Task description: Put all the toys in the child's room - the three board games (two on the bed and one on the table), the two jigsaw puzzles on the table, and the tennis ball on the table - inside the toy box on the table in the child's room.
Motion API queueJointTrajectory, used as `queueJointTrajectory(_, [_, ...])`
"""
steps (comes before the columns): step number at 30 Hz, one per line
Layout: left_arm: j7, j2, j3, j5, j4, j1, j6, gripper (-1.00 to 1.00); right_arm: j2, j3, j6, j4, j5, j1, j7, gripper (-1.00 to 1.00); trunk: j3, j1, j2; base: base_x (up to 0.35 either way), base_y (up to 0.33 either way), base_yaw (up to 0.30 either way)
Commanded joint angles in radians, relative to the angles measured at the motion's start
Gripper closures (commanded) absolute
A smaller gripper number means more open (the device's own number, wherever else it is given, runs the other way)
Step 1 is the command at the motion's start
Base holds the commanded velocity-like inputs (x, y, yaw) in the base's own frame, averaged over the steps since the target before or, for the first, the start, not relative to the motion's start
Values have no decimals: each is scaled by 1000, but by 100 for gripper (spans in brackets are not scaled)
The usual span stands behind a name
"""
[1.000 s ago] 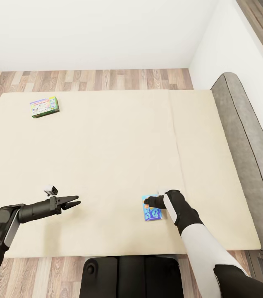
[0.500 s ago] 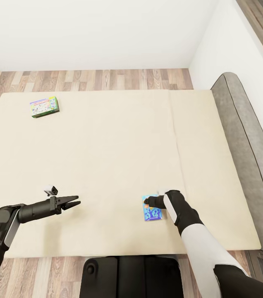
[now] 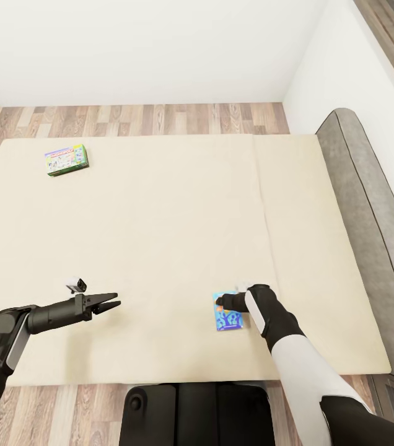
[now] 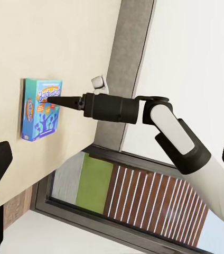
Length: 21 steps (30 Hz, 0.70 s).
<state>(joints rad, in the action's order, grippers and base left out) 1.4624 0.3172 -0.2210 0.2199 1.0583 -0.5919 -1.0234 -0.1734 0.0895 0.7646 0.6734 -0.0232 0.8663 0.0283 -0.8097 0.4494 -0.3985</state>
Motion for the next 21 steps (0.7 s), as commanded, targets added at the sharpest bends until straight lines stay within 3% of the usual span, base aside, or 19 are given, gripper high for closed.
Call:
queueJointTrajectory(1, [3,0,1,1,0,0,-10,-100,-1,5,5,1,-1,0,2,-100,-1,1,-2,0,0,0])
queueJointTrajectory(21, [3,0,0,1,0,0,-9,-100,-1,4,11,2,3,0,-14,-100,-1,1,-2,0,0,0])
